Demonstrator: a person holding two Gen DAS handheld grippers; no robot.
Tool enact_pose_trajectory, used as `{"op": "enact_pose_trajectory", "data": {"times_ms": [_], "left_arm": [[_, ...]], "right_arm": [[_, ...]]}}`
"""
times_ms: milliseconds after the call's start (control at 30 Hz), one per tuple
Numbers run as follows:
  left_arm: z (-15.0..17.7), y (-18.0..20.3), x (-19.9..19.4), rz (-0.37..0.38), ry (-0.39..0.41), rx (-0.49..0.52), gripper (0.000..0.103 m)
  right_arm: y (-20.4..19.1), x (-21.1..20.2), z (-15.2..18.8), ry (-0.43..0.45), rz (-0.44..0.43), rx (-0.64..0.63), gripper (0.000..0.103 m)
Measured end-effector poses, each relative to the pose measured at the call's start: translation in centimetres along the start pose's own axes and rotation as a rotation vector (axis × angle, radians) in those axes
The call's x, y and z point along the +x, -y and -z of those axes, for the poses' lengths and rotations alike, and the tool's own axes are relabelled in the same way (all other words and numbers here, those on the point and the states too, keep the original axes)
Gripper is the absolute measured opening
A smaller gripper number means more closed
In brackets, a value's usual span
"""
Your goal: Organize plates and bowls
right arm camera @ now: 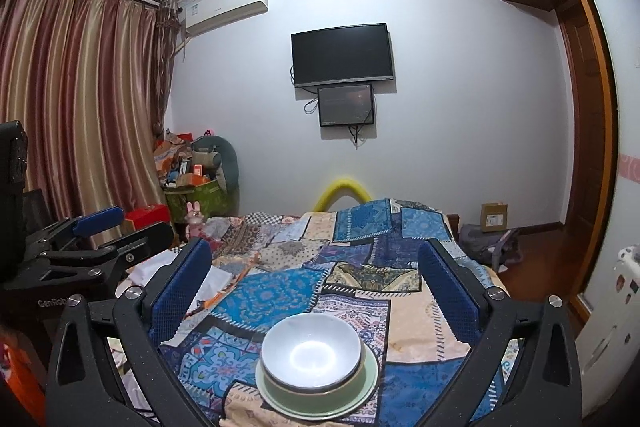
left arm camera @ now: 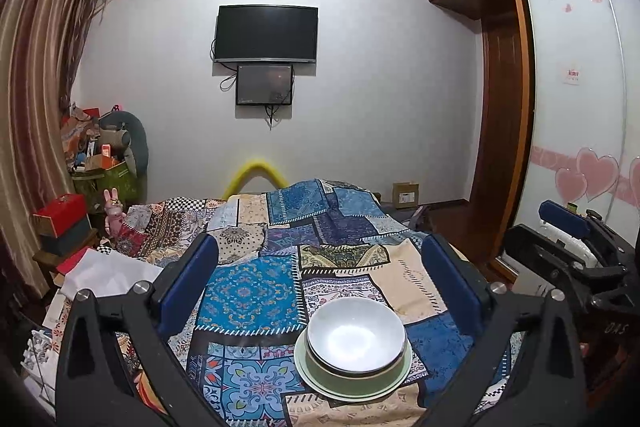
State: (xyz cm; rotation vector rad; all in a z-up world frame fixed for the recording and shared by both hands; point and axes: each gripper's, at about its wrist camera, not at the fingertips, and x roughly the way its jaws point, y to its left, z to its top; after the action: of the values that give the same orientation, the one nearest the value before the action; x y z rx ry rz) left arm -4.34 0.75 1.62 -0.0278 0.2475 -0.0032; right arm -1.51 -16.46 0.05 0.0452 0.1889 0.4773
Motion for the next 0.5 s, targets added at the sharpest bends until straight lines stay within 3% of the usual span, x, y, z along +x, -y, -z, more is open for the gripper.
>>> {"op": "enact_pose_trajectory", "data": {"times_ms": [500], "left_arm": [[0.43,-0.13,0.84,0.012,-0.019,-0.015,0.103]], "right_arm": [[0.27,-0.08,0.36,-0.01,-0.007,0.003,0.103]]}}
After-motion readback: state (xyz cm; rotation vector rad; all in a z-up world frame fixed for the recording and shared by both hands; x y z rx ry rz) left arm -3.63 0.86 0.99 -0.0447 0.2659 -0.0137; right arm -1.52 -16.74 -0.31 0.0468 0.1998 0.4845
